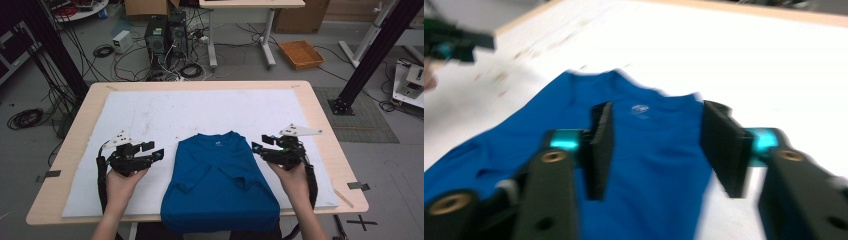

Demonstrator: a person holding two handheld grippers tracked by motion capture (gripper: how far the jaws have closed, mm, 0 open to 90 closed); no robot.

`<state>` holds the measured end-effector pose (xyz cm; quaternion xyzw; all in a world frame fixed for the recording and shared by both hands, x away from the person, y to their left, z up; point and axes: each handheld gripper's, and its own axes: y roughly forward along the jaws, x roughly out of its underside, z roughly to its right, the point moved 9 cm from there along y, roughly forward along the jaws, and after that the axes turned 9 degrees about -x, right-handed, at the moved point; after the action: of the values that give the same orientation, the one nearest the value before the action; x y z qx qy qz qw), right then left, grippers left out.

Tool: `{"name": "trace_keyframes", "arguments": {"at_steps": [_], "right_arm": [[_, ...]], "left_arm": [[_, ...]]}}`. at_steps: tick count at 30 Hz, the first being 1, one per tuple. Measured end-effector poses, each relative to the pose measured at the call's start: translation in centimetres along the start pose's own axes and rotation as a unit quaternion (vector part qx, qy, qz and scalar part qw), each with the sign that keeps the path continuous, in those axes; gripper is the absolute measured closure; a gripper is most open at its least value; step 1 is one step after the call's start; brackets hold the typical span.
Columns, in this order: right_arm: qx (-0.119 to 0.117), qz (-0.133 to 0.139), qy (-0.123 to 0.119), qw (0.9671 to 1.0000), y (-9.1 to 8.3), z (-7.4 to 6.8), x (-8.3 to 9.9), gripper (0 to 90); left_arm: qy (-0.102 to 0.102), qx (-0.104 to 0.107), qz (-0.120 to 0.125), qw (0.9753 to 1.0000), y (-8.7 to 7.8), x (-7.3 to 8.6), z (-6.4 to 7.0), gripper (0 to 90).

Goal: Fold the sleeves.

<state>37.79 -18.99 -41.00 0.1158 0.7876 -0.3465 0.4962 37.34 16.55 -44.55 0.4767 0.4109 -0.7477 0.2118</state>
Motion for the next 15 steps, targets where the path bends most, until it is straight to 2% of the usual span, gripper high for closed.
{"name": "trace_keyframes", "arguments": {"at_steps": [1, 2, 3, 8, 12, 15], "right_arm": [[0.0, 0.0, 0.0, 1.0, 0.0, 0.0, 0.0, 42.8], [0.011, 0.024, 0.016, 0.9995, -1.1, 1.4, -0.3, 39.5], [0.014, 0.031, 0.021, 0.9992, -1.4, 1.9, -0.4, 38.5], [0.028, 0.044, 0.036, 0.998, -2.1, 3.3, -0.5, 33.8], [0.039, 0.048, 0.037, 0.9974, -2.5, 4.1, -0.2, 32.3], [0.051, 0.053, 0.037, 0.9966, -2.9, 4.7, -0.2, 31.8]], "left_arm": [[0.003, -0.003, 0.003, 1.0, 0.0, 0.0, -0.1, 40.5], [0.005, -0.004, 0.005, 1.0, 0.0, -0.1, 0.0, 40.1], [0.006, -0.006, 0.006, 0.9999, 0.0, -0.1, -0.1, 40.1], [0.019, -0.019, 0.016, 0.9995, -0.2, -0.2, -0.4, 39.6], [0.028, -0.024, 0.019, 0.9991, -0.3, -0.3, -0.5, 38.8], [0.045, -0.029, 0.012, 0.9985, -0.3, 0.0, -0.3, 38.8]]}}
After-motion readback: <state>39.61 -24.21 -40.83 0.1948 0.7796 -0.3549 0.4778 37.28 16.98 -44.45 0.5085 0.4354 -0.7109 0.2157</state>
